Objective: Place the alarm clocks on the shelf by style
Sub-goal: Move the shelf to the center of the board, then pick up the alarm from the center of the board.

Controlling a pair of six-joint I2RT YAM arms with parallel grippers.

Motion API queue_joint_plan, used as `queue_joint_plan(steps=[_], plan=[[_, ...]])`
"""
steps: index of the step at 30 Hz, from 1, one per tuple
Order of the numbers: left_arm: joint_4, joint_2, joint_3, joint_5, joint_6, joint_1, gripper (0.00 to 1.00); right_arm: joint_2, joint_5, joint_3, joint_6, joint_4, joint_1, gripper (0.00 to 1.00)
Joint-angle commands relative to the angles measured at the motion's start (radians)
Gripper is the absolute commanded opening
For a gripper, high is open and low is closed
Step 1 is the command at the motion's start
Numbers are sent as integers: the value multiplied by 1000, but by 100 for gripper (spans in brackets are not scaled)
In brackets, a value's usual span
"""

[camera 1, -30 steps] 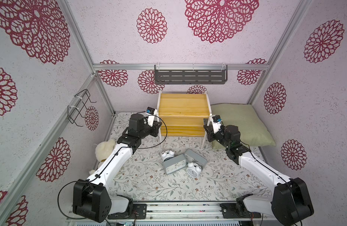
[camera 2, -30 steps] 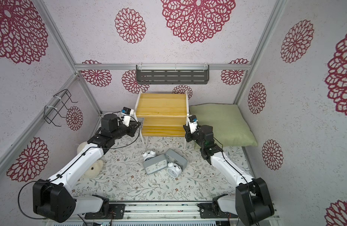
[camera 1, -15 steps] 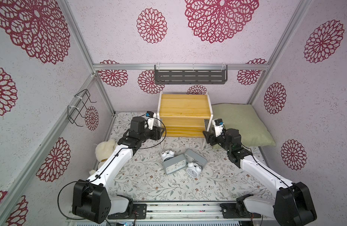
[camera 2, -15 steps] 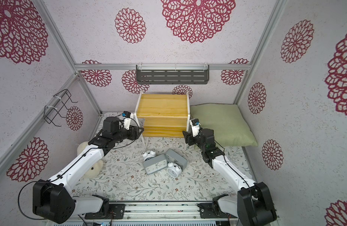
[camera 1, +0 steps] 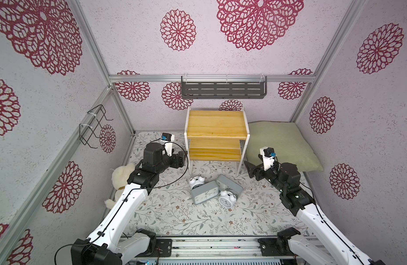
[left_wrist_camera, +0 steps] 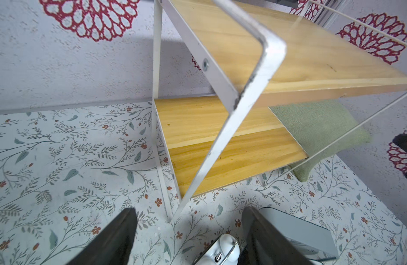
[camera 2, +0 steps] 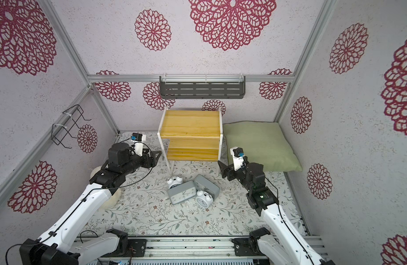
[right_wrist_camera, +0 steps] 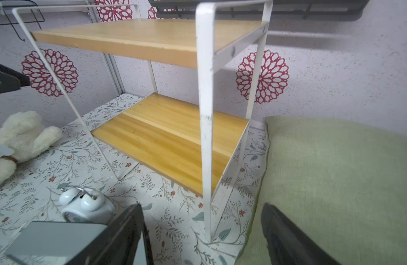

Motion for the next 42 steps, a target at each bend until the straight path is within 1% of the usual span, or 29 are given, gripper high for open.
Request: queue_joint_plan(steps=[1, 5, 8, 14, 19, 20, 22, 24, 30, 35, 42], plan=[[-40, -35, -19, -25, 12, -2, 80, -64, -68, -47, 71, -81, -3, 86], [-51, -68, -39, -29, 14, -3, 81, -87, -137, -110, 143, -123, 11, 85], [-53, -82, -50, -27, 16, -3, 81, -74, -147, -137, 155, -150, 47, 85], [-56, -92, -59, -15, 14, -3, 81, -9, -66, -133, 130, -205, 131, 86], [-61, -104, -65, -13, 14, -3, 81, 35, -43, -124, 115, -224, 170, 89], [-60, -107, -67, -13, 14, -3, 81, 45, -37, -123, 111, -222, 177, 90], [-63, -111, -70, -15, 14, -3, 81, 63, -22, -123, 105, -218, 187, 97], [-64, -114, -71, -14, 14, -3, 81, 79, -17, -123, 99, -209, 194, 97], [-68, -120, -77, -13, 14, -2, 81, 131, 10, -124, 85, -183, 213, 92], [-69, -123, -79, -16, 15, -2, 81, 157, 20, -129, 77, -161, 217, 82], [-65, -120, -83, -17, 19, -3, 81, 199, 14, -117, 67, -138, 221, 72]])
